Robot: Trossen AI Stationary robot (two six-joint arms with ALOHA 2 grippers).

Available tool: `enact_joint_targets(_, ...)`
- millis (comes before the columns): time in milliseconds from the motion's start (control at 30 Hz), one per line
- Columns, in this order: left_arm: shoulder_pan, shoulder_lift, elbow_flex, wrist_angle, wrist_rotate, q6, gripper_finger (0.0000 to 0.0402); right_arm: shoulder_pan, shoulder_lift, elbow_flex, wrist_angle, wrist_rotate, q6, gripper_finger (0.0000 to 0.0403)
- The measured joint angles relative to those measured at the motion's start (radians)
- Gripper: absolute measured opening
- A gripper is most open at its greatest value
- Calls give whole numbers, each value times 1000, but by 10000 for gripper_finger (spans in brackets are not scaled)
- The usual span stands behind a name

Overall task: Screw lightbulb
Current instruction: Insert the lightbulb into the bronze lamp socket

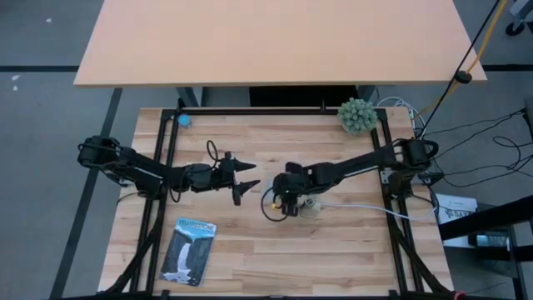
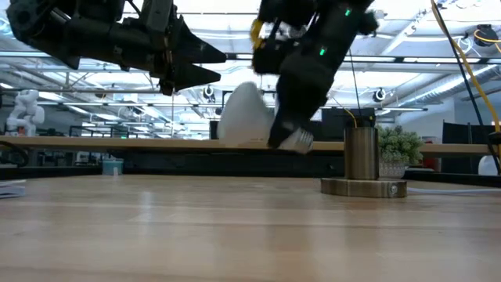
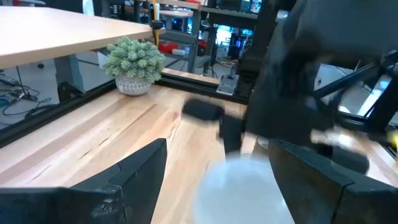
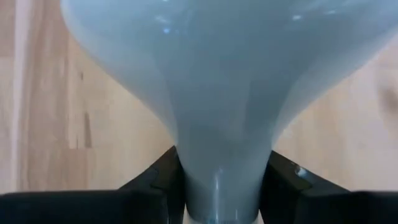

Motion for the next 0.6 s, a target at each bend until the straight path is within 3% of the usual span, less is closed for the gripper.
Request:
enact_joint_targets(233, 0, 0, 0, -1, 0, -1, 284, 81, -255, 0, -261, 257, 152, 136)
enact_joint_targets(400, 0, 0, 0, -1, 0, -1, 284, 219, -418, -32, -413, 474, 365, 136)
enact_joint_targets(500, 0, 0, 0, -1, 0, -2, 284, 320, -493, -120, -410, 575, 512, 136)
enact_joint_targets(600, 0, 0, 0, 0, 0, -6, 284, 408, -545, -252, -300, 686, 647, 136)
